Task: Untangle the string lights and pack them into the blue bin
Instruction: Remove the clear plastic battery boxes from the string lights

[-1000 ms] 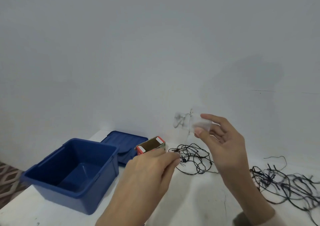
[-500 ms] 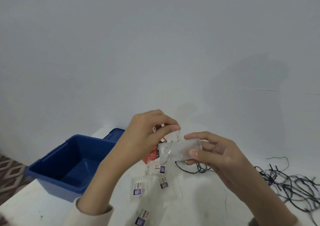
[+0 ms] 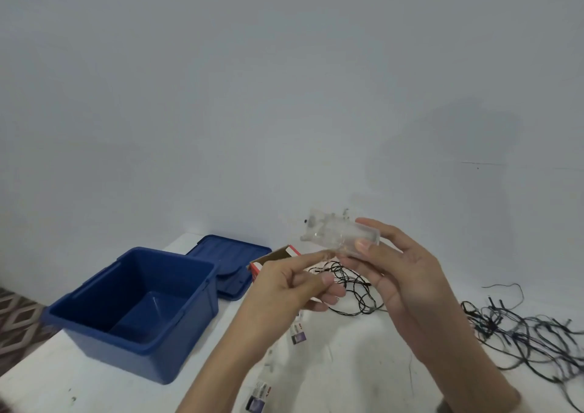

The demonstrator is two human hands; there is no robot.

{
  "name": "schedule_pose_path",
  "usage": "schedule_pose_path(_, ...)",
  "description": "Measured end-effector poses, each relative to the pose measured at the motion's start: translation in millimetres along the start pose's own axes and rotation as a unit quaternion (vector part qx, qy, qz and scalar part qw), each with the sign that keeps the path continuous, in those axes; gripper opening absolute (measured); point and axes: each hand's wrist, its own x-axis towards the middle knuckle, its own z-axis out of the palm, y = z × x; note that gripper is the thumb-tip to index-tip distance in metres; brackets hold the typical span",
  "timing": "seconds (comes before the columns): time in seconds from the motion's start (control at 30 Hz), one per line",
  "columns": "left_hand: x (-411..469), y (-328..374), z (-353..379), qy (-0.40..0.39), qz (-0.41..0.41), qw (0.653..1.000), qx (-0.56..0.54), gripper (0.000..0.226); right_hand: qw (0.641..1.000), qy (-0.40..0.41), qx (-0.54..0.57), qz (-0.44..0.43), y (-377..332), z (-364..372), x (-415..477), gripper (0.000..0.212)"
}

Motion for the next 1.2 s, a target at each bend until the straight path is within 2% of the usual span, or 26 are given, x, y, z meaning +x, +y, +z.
schedule_pose_path(0.1,-6,-1,3,-0.016,-0.034,0.999,-0.024,0.028,0.999,0.036,-0.016,-0.033,1,0,2,0.027)
schedule_pose_path(0.17,-11,-1,3,-0.036,-0.045,0.998,-0.003,0.027,0.994,0.058,-0.058,-0.066,1,0,3,0.023)
schedule_pose_path(0.23,-15,-2,3,-0.042,-0.038,0.997,0.048,0.027,0.987,0.075,-0.097,-0.101,1,0,4,0.024)
schedule_pose_path(0.3,-18,-1,3,-0.027,-0.011,0.989,0.146,0.028,0.977,0.080,-0.138,-0.141,3,0,3,0.025)
schedule_pose_path(0.37,-22,3,3,-0.012,0.022,0.959,0.281,0.029,0.959,0.088,-0.192,-0.189,10,0,3,0.026)
schedule_pose_path(0.47,-29,10,2,0.040,0.122,0.872,0.473,0.027,0.927,0.099,-0.269,-0.241,18,-3,4,0.028)
schedule_pose_path(0.53,-28,11,-1,0.080,0.208,0.816,0.533,0.030,0.912,0.092,-0.304,-0.259,21,-5,5,0.030)
schedule_pose_path(0.6,-24,13,-6,0.111,0.276,0.779,0.553,0.029,0.905,0.076,-0.328,-0.261,21,-6,4,0.030)
schedule_pose_path(0.7,-19,23,-12,0.130,0.310,0.760,0.556,0.028,0.910,0.043,-0.339,-0.234,17,-7,2,0.031)
schedule_pose_path(0.8,-7,32,-19,0.145,0.340,0.741,0.560,0.029,0.930,-0.007,-0.327,-0.169,11,-8,0,0.029)
schedule_pose_path(0.87,4,35,-23,0.136,0.338,0.758,0.541,0.028,0.944,-0.058,-0.308,-0.107,5,-9,-3,0.027)
schedule_pose_path(0.9,9,36,-24,0.122,0.321,0.787,0.512,0.024,0.951,-0.083,-0.287,-0.074,2,-10,-4,0.026)
schedule_pose_path(1.0,22,36,-28,0.039,0.209,0.920,0.329,0.007,0.967,-0.148,-0.208,0.018,-5,-17,-4,0.026)
schedule_pose_path(1.07,26,32,-29,-0.021,0.128,0.972,0.194,0.004,0.973,-0.176,-0.138,0.063,-5,-21,-2,0.025)
schedule_pose_path(1.13,25,23,-26,-0.070,0.069,0.989,0.110,0.008,0.978,-0.181,-0.060,0.089,-2,-22,1,0.024)
schedule_pose_path(1.2,23,10,-20,-0.080,0.038,0.993,0.079,0.030,0.982,-0.166,-0.012,0.090,2,-21,3,0.041)
